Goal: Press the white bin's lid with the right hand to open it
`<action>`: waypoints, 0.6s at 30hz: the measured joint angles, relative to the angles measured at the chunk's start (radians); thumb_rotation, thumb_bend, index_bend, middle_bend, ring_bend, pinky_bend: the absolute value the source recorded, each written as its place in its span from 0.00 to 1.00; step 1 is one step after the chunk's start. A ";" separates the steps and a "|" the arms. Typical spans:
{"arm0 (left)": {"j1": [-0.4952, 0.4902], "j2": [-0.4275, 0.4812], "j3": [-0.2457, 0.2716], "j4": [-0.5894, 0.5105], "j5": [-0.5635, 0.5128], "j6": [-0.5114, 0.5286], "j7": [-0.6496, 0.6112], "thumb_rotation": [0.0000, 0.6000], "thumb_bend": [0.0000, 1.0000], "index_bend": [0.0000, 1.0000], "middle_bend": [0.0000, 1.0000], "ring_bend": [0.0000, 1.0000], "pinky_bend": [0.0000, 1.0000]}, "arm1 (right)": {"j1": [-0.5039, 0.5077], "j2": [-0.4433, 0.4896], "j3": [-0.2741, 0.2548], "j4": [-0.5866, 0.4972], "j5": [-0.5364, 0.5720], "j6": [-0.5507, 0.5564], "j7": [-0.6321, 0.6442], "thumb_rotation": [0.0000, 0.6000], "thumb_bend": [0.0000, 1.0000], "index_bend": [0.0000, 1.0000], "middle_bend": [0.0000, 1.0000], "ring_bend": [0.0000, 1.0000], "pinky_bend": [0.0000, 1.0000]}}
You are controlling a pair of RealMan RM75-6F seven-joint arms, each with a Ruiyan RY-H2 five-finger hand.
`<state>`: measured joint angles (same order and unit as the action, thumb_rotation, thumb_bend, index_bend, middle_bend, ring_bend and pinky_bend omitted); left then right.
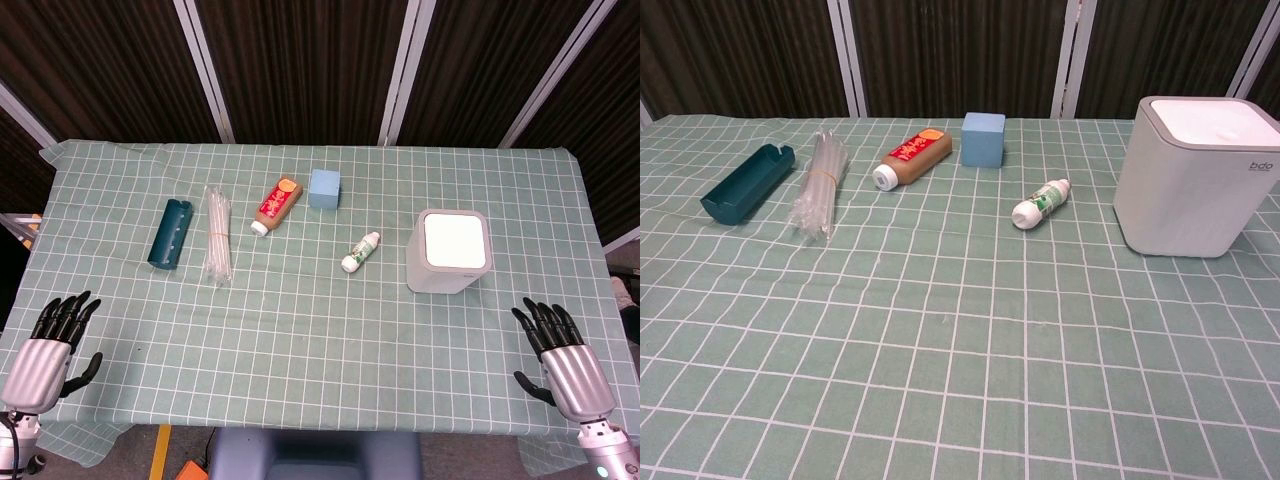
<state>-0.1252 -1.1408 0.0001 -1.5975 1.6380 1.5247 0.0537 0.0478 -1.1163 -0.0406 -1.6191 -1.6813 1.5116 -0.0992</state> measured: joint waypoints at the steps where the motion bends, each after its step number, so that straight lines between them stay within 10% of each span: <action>1: 0.001 0.000 0.001 -0.001 0.000 0.000 0.001 1.00 0.42 0.00 0.00 0.00 0.02 | 0.001 -0.001 0.002 0.001 0.001 0.000 0.000 1.00 0.31 0.00 0.01 0.00 0.00; 4: 0.000 0.001 0.001 -0.003 0.000 -0.003 0.003 1.00 0.42 0.00 0.00 0.00 0.03 | 0.004 -0.015 0.014 0.011 0.001 0.010 -0.002 1.00 0.31 0.00 0.36 0.35 0.24; 7: 0.001 0.003 0.002 -0.003 -0.005 -0.005 0.001 1.00 0.42 0.00 0.01 0.00 0.07 | 0.015 -0.038 0.033 0.019 0.010 0.010 -0.004 1.00 0.31 0.00 0.87 0.91 0.79; 18: 0.003 0.001 0.011 0.014 0.015 0.005 -0.035 1.00 0.42 0.00 0.05 0.00 0.11 | 0.215 0.008 0.166 -0.093 0.226 -0.307 -0.126 1.00 0.31 0.00 1.00 1.00 1.00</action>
<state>-0.1219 -1.1403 0.0106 -1.5831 1.6528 1.5296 0.0190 0.2629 -1.1087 0.1256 -1.7125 -1.4553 1.2049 -0.2257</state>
